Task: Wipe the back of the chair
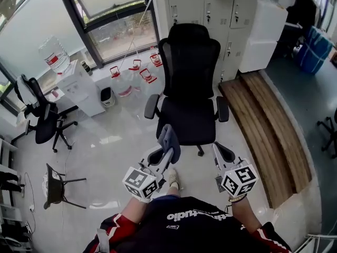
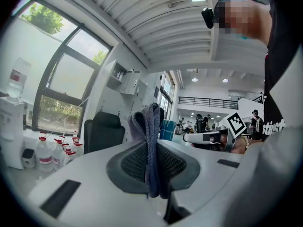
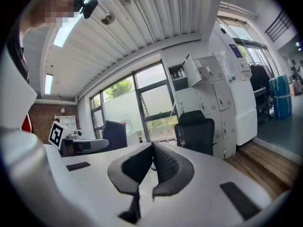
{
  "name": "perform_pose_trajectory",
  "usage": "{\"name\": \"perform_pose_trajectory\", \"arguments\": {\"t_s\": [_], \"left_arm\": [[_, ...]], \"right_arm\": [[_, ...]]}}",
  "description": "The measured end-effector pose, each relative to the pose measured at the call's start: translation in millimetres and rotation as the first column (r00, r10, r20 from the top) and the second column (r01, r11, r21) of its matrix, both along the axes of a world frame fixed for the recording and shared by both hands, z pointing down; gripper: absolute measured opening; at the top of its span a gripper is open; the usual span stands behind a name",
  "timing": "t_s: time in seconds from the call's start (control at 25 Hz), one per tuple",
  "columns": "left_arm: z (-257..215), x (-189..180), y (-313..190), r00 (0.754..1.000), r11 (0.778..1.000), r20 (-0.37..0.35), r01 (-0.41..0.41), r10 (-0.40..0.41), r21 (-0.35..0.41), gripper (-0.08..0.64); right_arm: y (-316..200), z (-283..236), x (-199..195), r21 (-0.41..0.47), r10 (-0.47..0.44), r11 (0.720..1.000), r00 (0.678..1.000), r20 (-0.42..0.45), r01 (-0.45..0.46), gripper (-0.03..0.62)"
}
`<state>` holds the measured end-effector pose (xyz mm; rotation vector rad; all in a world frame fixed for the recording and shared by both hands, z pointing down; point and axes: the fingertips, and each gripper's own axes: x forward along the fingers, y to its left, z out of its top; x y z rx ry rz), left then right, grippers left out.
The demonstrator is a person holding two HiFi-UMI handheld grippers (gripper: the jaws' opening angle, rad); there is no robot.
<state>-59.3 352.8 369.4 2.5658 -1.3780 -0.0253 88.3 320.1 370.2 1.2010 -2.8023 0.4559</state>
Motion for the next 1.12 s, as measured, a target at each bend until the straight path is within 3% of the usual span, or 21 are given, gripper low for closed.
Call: {"name": "perform_pose_trajectory", "arguments": {"t_s": [0.36, 0.68, 1.12], "left_arm": [[-3, 78, 84, 0.999, 0.999, 0.03, -0.04, 0.039, 0.025, 0.055], [2, 87, 134, 0.999, 0.999, 0.031, -0.029, 0.028, 0.03, 0.054], [-23, 134, 126, 0.999, 0.999, 0.033, -0.033, 0.032, 0.028, 0.055]], "right_arm": [[92, 8, 65, 0.006, 0.014, 1.0, 1.0, 0.028, -0.014, 0.014], [147, 6, 71, 0.039, 0.017, 0.999, 0.999, 0.04, -0.019, 0.014], [136, -16, 111, 0.032, -0.003, 0.999, 0.998, 0.057, 0.001, 0.014]]}}
